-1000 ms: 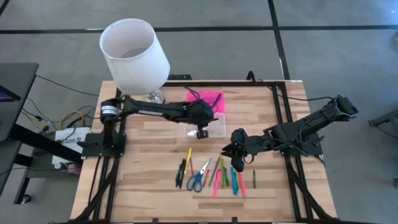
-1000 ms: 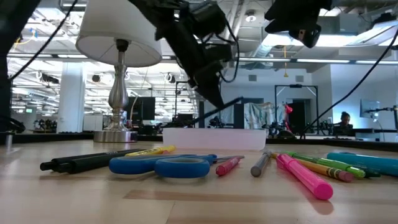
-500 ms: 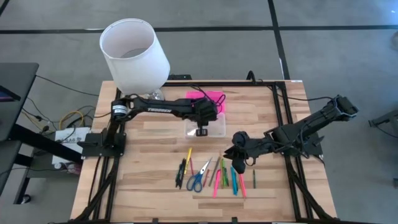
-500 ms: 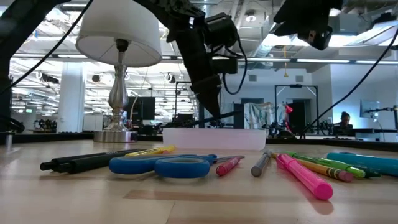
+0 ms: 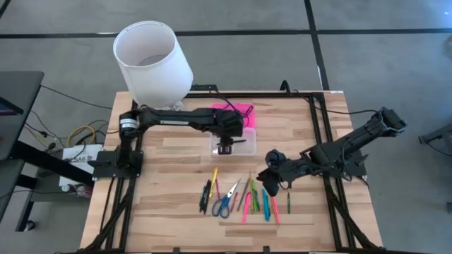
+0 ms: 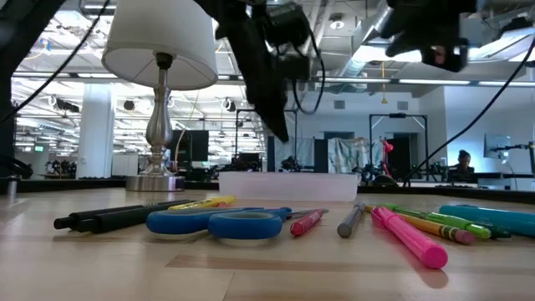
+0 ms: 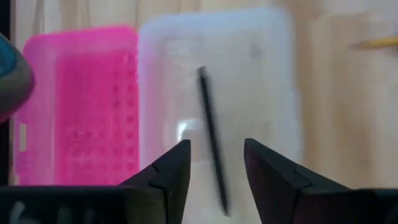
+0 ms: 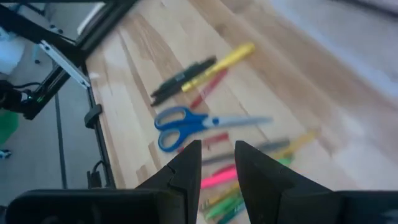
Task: Pick & place school supplies into a supply box
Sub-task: Put the right green crayon into the pink supply box
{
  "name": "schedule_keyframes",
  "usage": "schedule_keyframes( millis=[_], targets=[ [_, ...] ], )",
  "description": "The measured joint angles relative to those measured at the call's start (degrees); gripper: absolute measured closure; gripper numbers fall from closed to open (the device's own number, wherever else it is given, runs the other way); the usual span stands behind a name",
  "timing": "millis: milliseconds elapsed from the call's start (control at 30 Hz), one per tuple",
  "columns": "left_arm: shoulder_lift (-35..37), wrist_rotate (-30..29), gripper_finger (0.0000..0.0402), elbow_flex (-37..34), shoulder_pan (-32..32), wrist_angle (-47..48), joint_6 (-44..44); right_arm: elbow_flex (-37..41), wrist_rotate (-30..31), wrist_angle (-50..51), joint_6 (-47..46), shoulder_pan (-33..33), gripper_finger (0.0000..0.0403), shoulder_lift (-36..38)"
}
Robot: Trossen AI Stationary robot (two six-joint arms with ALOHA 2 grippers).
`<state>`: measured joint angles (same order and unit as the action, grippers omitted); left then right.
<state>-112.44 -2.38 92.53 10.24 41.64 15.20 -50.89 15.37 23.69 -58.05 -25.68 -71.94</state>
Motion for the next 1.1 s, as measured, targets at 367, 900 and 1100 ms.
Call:
schedule_keyframes(
  millis=[367, 900, 1100],
  targets=[
    [16.89, 6.61, 0.0256, 0.02, -2.1, 5.59, 0.15, 0.0, 3.52, 8.26, -24.54, -8.65, 0.0312, -0.12],
    [24.52, 4.84, 0.0255, 0.0, -3.19, 11.42, -1.42, 0.0, 3.12, 21.59, -63.36, -21.0, 0.0312, -0.8],
    [24.52, 4.71, 0.0255, -0.02, -3.19, 12.14, -1.62, 0.0, -6.07, 22.36, -65.63, -21.12, 0.0312, -5.32]
  ],
)
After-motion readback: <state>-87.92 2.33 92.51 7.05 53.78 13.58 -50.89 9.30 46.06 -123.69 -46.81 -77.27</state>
